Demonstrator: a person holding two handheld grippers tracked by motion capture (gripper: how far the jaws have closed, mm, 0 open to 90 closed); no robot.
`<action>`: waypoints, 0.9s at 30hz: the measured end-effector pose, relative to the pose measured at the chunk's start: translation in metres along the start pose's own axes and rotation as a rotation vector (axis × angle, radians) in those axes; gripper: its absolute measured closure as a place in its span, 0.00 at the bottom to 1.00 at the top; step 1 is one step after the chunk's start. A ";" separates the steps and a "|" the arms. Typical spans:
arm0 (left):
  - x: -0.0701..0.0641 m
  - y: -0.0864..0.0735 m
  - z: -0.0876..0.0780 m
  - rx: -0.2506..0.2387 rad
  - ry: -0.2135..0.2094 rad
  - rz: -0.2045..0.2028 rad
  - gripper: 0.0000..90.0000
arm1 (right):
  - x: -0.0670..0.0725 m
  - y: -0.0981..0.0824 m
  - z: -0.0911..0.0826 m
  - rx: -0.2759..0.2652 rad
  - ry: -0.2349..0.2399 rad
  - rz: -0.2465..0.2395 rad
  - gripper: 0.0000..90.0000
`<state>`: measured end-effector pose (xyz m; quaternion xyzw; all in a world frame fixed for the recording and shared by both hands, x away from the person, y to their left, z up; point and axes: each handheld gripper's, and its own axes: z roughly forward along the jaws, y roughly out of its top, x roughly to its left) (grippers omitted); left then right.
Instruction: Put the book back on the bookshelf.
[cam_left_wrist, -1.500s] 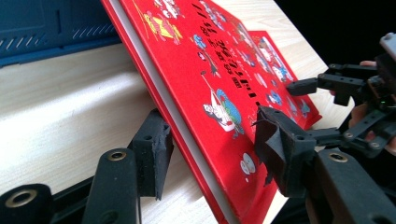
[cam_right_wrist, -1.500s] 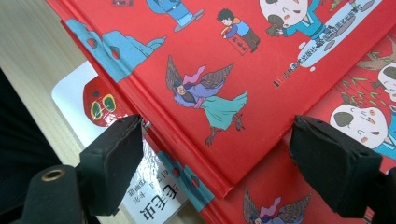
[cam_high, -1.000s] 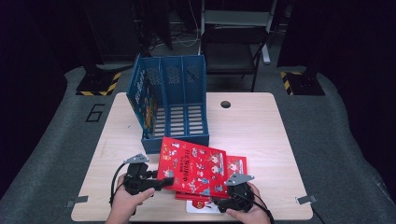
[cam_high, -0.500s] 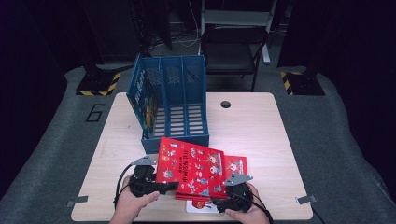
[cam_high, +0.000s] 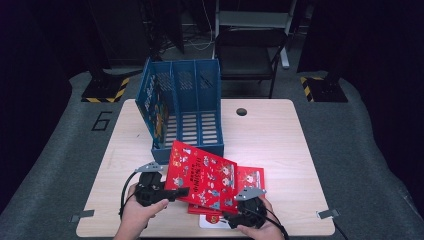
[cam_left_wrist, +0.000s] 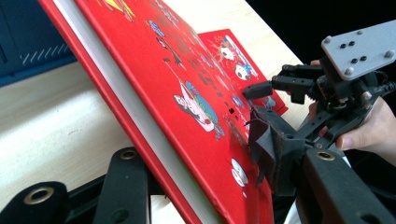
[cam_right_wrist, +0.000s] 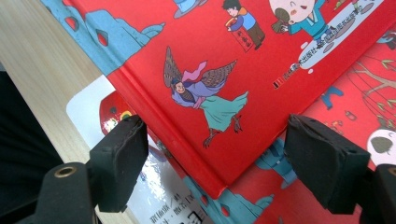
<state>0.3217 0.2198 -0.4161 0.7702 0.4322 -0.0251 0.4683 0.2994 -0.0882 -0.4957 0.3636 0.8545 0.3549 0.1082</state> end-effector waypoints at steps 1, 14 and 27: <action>-0.001 0.001 -0.001 0.002 -0.002 -0.002 0.60 | 0.000 0.000 0.000 0.000 0.003 -0.011 0.24; -0.002 0.012 -0.004 -0.006 0.025 -0.020 0.64 | 0.003 0.003 0.003 -0.010 0.025 0.003 0.26; 0.000 0.028 -0.012 -0.001 0.056 -0.041 0.73 | 0.003 0.005 0.007 -0.022 0.141 0.001 0.28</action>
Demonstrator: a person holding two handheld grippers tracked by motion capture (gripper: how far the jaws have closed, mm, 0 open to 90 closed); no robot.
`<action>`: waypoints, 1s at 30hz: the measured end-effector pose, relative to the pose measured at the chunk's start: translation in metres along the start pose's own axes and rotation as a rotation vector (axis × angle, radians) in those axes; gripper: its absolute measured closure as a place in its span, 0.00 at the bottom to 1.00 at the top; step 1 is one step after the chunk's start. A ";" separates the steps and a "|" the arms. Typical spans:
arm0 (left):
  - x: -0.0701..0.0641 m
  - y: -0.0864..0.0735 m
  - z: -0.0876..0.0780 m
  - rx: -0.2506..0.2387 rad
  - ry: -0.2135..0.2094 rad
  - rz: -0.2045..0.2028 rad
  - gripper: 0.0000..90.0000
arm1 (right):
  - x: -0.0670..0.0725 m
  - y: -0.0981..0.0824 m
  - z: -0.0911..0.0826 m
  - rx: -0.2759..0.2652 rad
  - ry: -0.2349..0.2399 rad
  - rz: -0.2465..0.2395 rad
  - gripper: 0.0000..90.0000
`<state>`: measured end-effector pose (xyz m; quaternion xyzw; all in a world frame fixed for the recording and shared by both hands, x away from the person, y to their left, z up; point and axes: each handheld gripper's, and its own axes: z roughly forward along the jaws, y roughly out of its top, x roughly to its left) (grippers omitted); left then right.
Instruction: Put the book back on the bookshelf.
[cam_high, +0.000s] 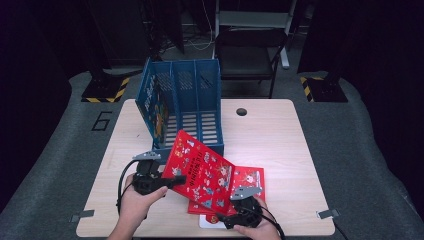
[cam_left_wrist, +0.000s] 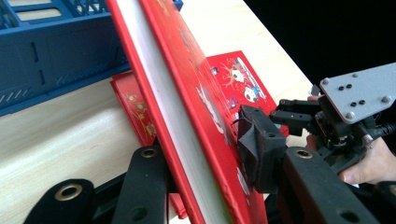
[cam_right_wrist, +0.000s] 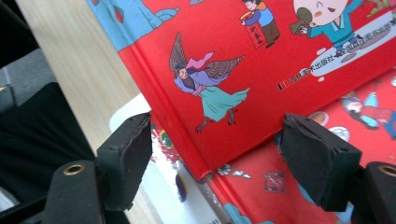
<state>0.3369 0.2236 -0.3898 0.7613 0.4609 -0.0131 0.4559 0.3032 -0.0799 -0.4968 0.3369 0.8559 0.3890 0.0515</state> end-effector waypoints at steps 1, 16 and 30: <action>0.001 0.001 0.000 -0.003 0.001 0.004 0.73 | 0.000 0.000 0.000 -0.001 0.006 -0.007 0.28; 0.012 0.016 -0.006 -0.040 -0.005 -0.035 0.76 | 0.014 0.006 0.012 -0.008 0.088 -0.052 0.31; 0.007 0.032 -0.006 -0.050 0.003 -0.026 0.77 | 0.012 0.010 0.021 -0.039 0.159 -0.043 0.34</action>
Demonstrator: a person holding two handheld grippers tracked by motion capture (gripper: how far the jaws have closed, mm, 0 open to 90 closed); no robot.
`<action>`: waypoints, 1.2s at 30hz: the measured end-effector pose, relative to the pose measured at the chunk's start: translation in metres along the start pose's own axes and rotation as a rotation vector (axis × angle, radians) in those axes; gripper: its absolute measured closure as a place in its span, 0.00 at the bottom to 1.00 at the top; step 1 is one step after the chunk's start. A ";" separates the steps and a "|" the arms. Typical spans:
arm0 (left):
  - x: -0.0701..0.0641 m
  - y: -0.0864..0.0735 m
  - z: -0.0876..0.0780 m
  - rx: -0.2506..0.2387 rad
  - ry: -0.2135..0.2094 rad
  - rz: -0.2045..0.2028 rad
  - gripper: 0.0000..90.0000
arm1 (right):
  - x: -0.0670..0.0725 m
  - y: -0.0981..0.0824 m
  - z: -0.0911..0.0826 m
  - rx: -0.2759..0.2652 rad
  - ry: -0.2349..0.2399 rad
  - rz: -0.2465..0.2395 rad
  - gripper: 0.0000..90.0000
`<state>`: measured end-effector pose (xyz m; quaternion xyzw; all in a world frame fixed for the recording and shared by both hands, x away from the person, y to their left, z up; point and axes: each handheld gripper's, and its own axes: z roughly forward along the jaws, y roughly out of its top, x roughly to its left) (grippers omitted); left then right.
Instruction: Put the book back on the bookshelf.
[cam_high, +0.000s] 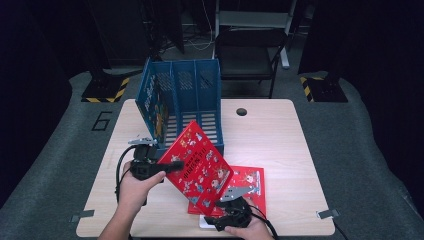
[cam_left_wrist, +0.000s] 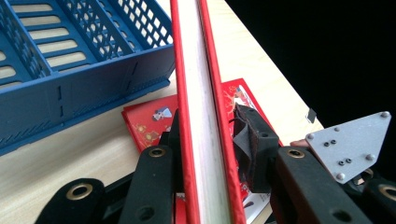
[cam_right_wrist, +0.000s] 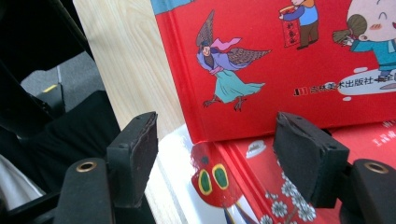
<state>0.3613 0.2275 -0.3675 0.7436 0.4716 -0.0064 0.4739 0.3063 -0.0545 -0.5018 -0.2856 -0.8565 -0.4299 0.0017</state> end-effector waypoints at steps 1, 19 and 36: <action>0.000 0.001 0.000 0.007 0.002 0.004 0.77 | 0.000 0.001 0.001 -0.001 0.011 0.009 0.34; -0.020 0.018 0.000 0.032 0.001 0.062 0.77 | 0.003 0.007 0.006 0.036 -0.014 -0.008 0.31; -0.044 0.032 0.005 0.067 0.025 0.140 0.75 | -0.013 0.004 0.000 -0.019 -0.004 0.062 0.31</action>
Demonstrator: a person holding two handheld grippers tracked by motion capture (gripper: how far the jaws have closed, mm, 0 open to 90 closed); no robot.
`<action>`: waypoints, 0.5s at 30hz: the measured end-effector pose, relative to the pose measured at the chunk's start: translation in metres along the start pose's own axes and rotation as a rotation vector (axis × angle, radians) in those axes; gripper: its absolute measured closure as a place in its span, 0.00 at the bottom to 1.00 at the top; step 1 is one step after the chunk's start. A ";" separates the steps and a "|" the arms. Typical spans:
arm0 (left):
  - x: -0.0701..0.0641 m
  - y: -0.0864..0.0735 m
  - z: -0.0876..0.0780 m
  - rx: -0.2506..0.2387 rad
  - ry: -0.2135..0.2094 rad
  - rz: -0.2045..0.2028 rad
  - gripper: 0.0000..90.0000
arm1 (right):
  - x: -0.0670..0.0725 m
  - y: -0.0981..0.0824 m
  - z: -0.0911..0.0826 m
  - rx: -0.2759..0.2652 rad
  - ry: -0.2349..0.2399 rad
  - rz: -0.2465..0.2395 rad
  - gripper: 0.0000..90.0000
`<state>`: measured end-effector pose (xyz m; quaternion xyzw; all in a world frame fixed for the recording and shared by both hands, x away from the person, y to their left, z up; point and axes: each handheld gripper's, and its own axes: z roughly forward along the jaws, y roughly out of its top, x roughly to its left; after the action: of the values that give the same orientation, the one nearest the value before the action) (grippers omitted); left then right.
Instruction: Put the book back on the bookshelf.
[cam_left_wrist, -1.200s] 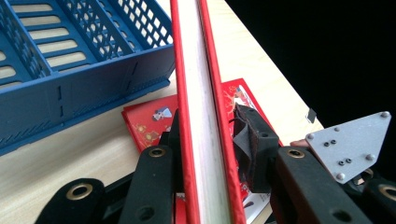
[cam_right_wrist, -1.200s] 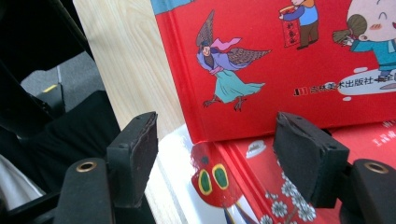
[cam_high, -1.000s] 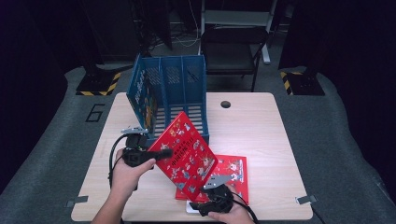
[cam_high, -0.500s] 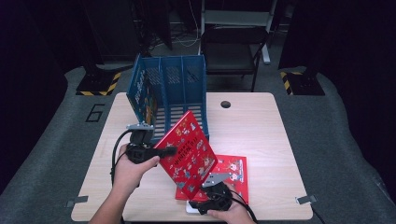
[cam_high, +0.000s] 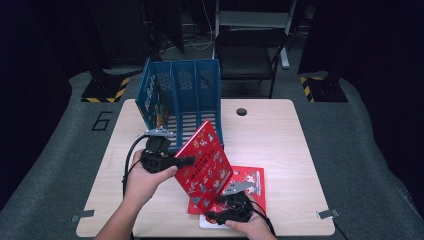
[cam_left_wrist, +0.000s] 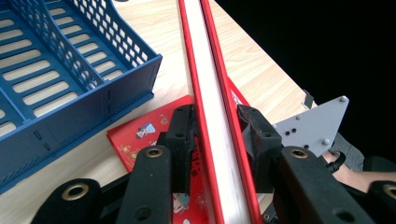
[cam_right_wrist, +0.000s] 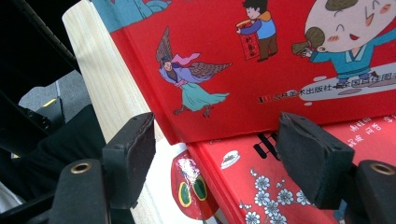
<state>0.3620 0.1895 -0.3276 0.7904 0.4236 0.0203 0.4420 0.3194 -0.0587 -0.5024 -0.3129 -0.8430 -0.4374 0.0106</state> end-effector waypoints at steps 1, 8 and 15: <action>-0.001 0.001 0.001 0.004 0.006 0.004 0.74 | 0.000 0.000 0.000 0.000 -0.002 -0.003 0.31; -0.004 0.005 0.011 0.026 0.013 0.010 0.74 | 0.001 -0.001 0.000 -0.008 -0.011 0.003 0.31; -0.007 0.007 0.022 0.055 0.016 0.015 0.74 | 0.001 -0.001 0.000 -0.006 -0.005 0.004 0.31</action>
<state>0.3709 0.1681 -0.3333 0.8054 0.4214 0.0184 0.4165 0.3184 -0.0584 -0.5028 -0.3156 -0.8412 -0.4390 0.0083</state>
